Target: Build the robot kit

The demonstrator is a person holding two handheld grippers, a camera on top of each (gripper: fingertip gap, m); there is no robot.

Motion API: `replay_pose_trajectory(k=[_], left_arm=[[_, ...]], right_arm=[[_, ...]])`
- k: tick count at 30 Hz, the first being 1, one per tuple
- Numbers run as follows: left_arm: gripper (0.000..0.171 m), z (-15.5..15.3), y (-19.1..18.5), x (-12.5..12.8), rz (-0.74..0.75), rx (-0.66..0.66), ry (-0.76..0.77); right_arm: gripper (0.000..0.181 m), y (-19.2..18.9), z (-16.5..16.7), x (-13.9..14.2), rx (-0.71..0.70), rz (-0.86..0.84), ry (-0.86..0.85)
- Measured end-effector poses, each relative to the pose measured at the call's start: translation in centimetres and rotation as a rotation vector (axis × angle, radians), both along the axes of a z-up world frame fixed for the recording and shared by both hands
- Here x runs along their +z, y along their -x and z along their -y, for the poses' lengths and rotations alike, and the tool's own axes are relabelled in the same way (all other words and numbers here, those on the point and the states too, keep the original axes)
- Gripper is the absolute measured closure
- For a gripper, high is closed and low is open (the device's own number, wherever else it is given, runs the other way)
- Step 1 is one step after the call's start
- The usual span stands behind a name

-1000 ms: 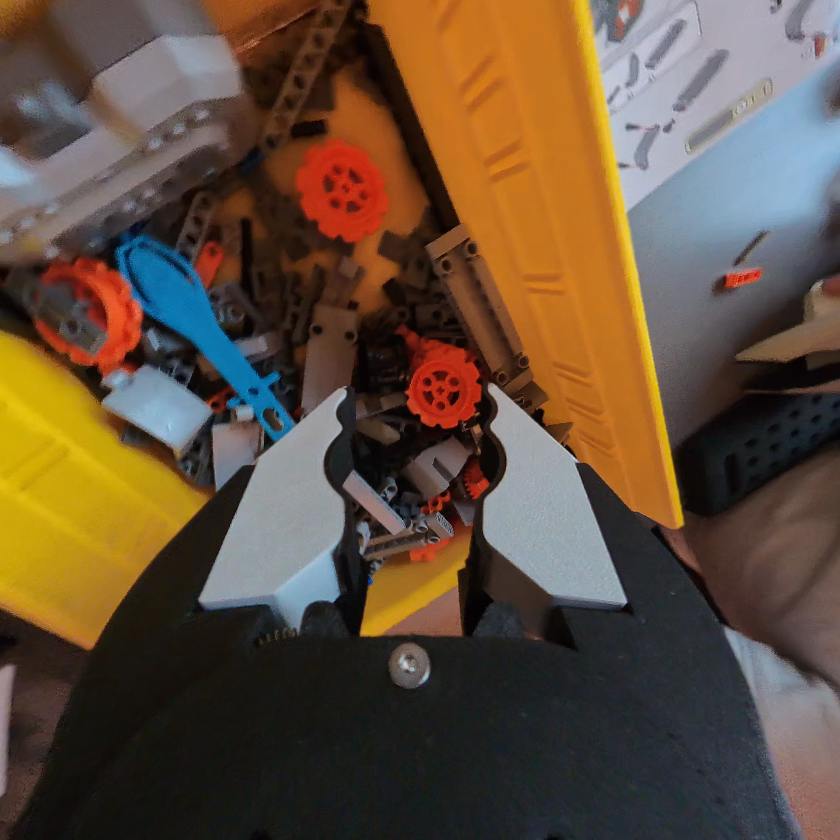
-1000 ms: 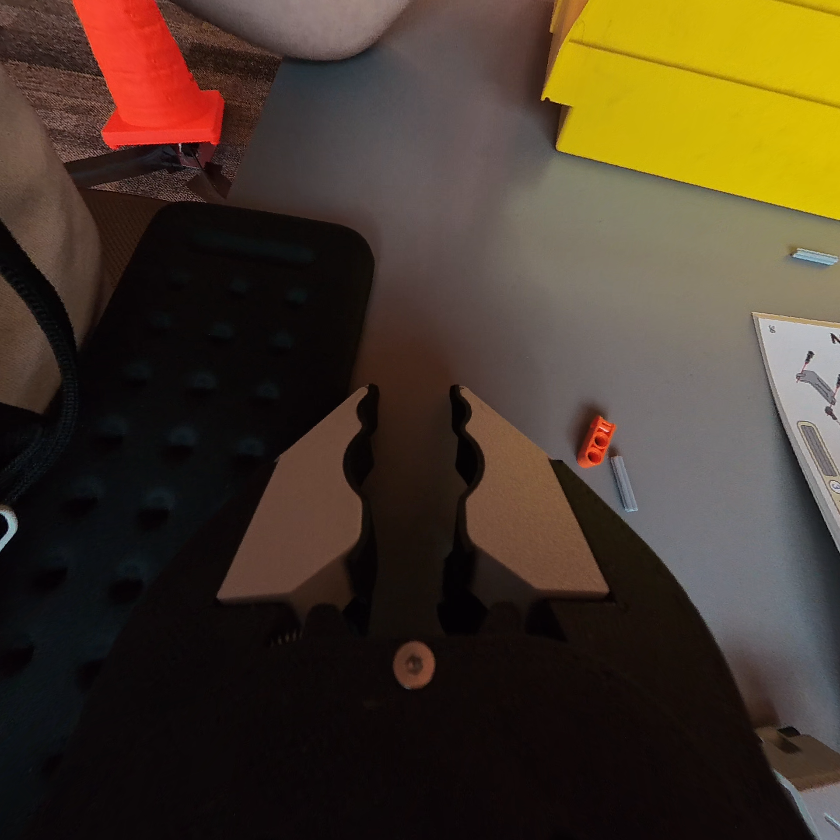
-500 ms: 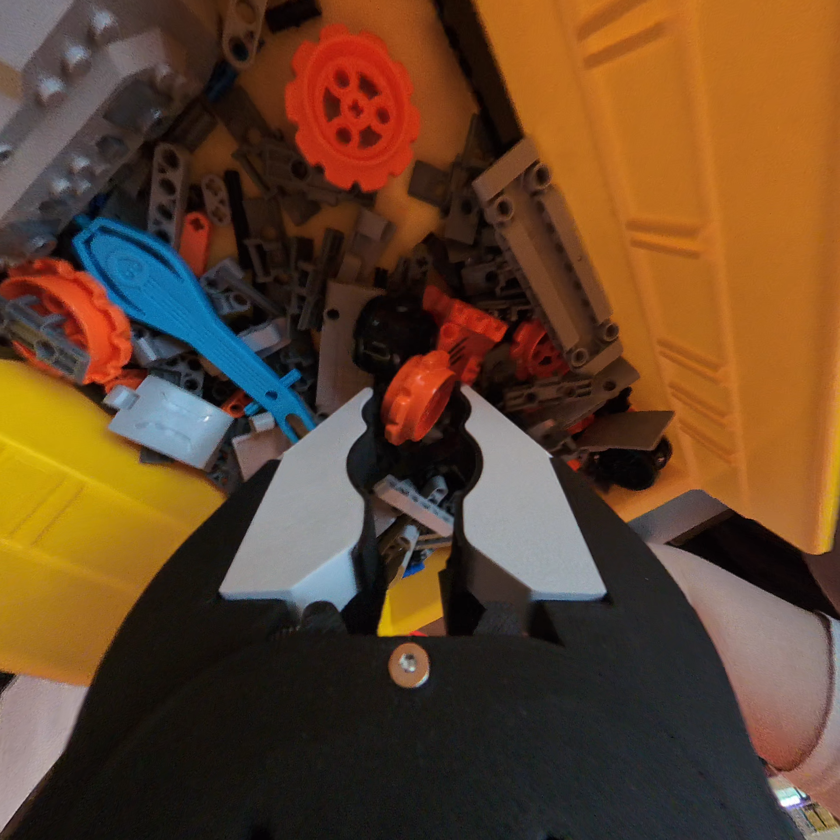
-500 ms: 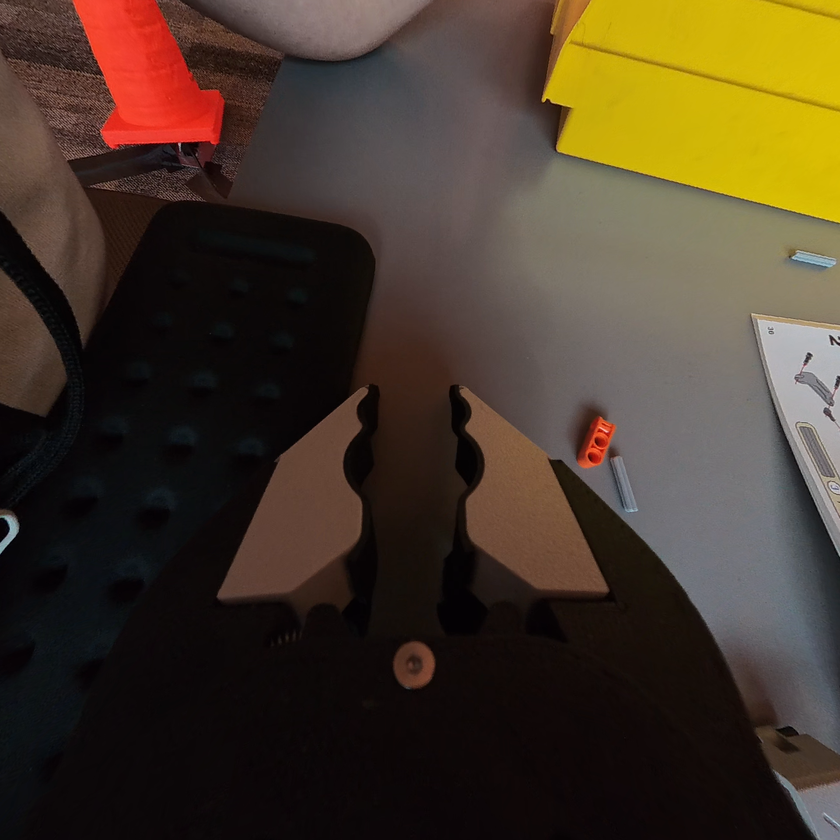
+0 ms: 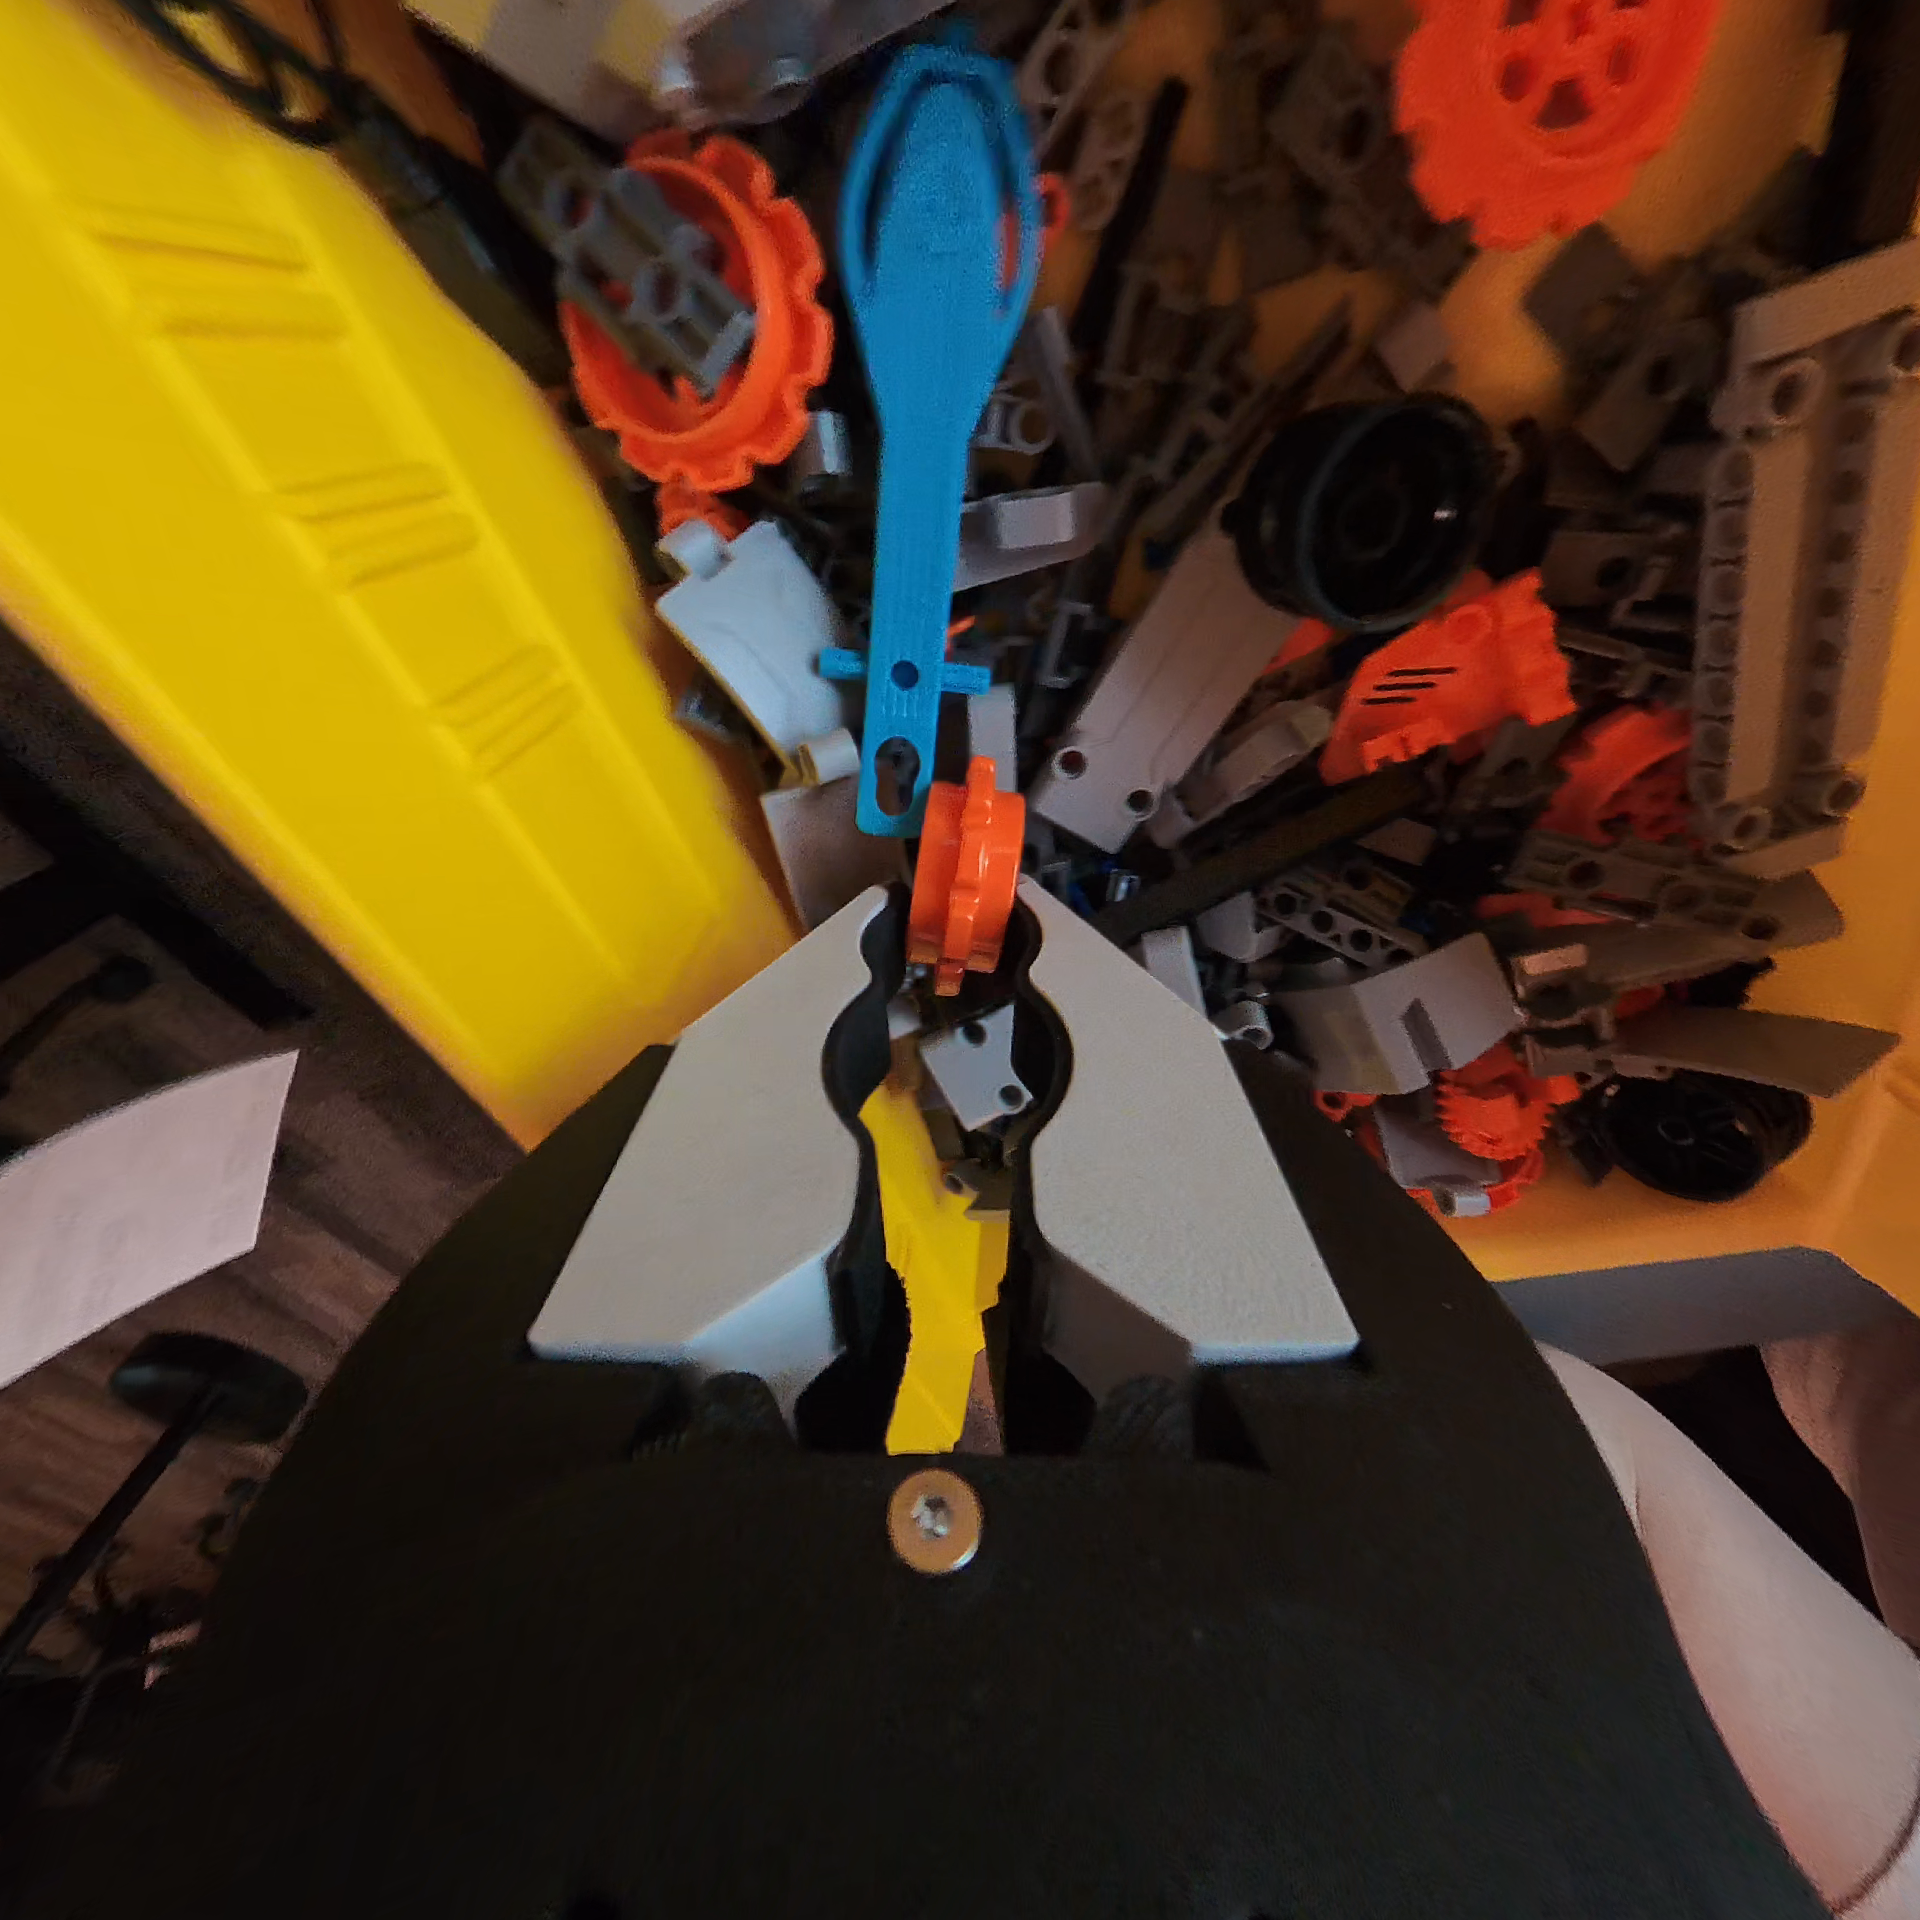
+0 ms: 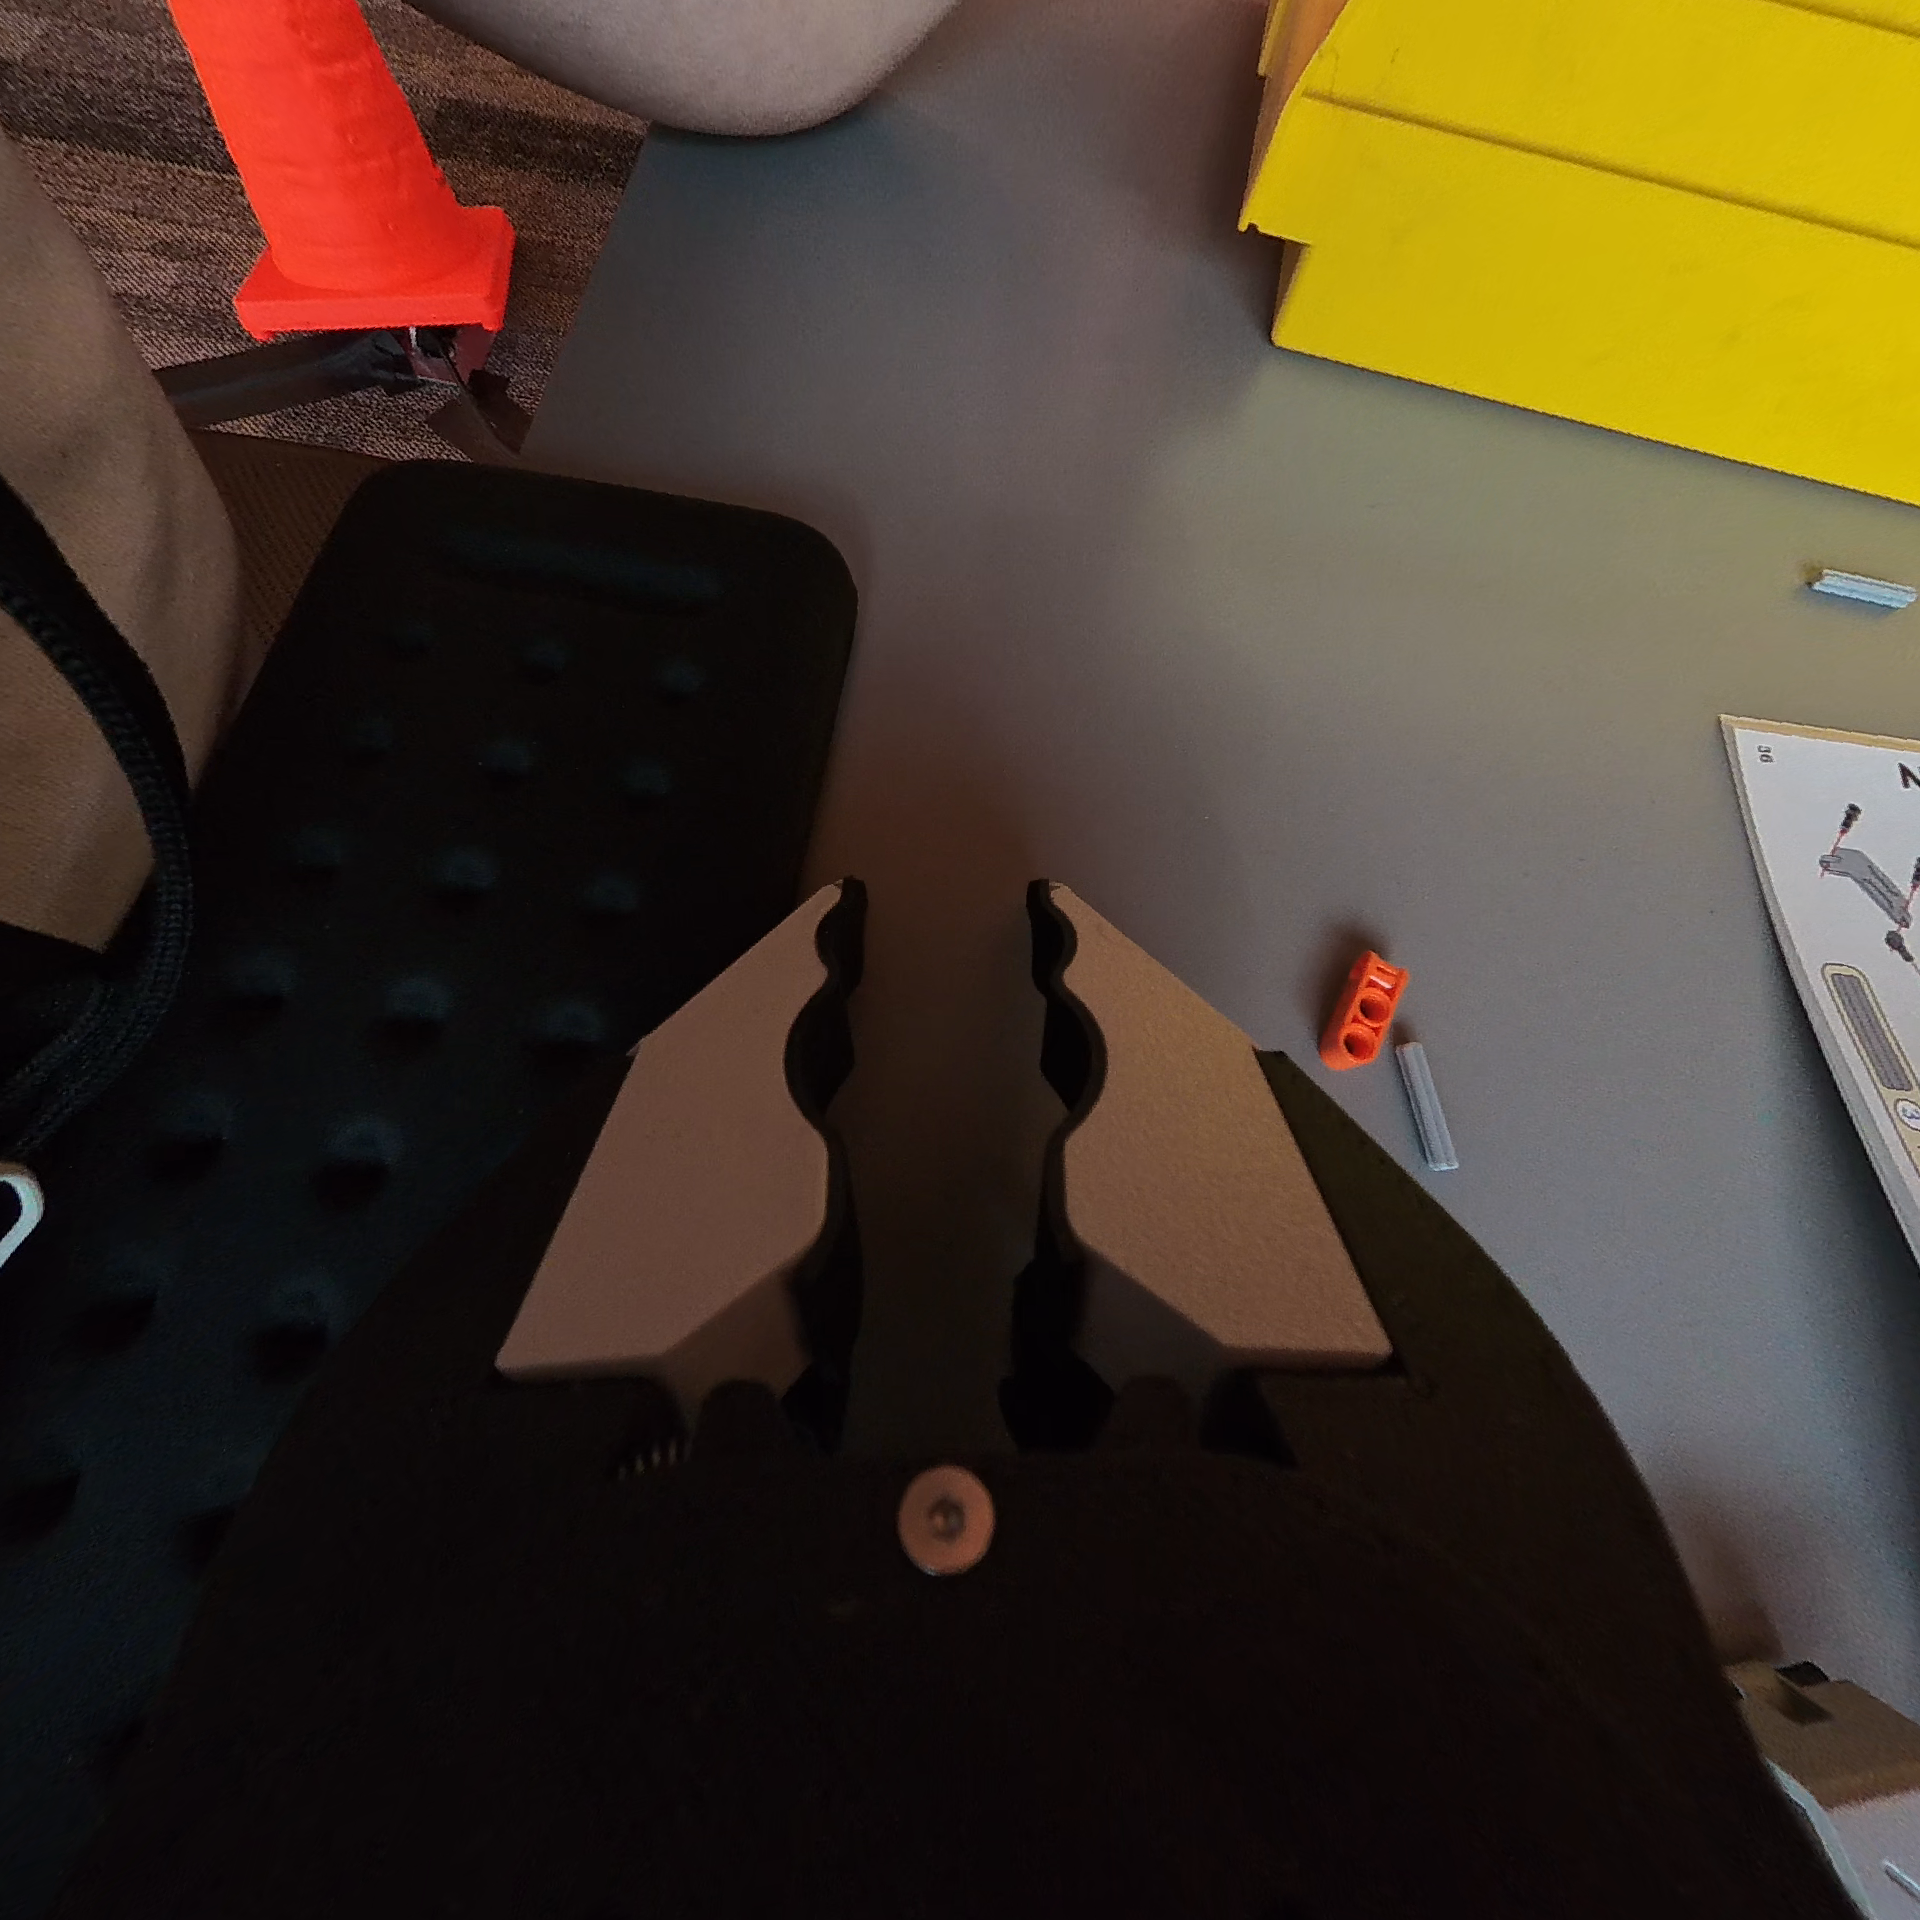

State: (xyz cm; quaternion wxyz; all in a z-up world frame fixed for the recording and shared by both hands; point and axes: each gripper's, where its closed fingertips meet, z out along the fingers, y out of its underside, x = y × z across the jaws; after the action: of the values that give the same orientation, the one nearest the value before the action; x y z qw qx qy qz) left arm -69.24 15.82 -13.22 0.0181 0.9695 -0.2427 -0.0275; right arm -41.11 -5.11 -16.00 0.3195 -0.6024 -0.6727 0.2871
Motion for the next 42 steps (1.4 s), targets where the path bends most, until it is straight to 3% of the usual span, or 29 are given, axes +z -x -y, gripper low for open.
replay_pose_trajectory(k=[2, 6, 11, 15, 19, 23, 25, 27, 36, 42], left_arm=[[0.155, -0.2, 0.6, 0.1, -0.034, 0.017, -0.013], [0.133, -0.8, 0.6, 0.7, -0.048, 0.031, -0.060], [0.126, -1.0, -3.1, 2.1, 0.118, -0.034, -0.107], [0.132, -1.2, -4.2, 1.9, 0.078, -0.124, -0.116], [0.132, -1.4, -4.5, 2.1, 0.030, -0.126, -0.126], [0.126, 0.0, -7.9, 2.4, 0.153, -0.230, -0.090], [0.117, 0.9, -9.1, 1.9, 0.170, -0.298, -0.045], [0.088, 1.6, -10.0, 1.1, 0.184, -0.328, 0.009], [0.063, 0.7, -10.0, -1.2, 0.086, -0.225, 0.076], [0.061, 0.6, -9.4, -2.2, -0.013, -0.180, 0.115]], right_arm=[[0.149, 0.0, 0.0, 0.0, 0.000, 0.000, 0.000], [0.149, 0.0, 0.0, 0.0, 0.000, -0.001, -0.003], [0.149, 0.0, 0.0, 0.0, 0.001, -0.001, -0.005], [0.149, 0.0, 0.0, 0.0, 0.000, -0.001, -0.004], [0.149, 0.0, 0.0, 0.0, 0.001, -0.001, -0.008], [0.149, 0.0, 0.0, 0.0, 0.002, -0.001, -0.007], [0.149, 0.0, 0.0, 0.0, 0.002, -0.001, -0.007], [0.149, 0.0, 0.0, 0.0, 0.002, -0.001, -0.006], [0.149, 0.0, 0.0, 0.0, 0.002, -0.001, -0.005], [0.149, 0.0, 0.0, 0.0, 0.002, -0.001, -0.004]])
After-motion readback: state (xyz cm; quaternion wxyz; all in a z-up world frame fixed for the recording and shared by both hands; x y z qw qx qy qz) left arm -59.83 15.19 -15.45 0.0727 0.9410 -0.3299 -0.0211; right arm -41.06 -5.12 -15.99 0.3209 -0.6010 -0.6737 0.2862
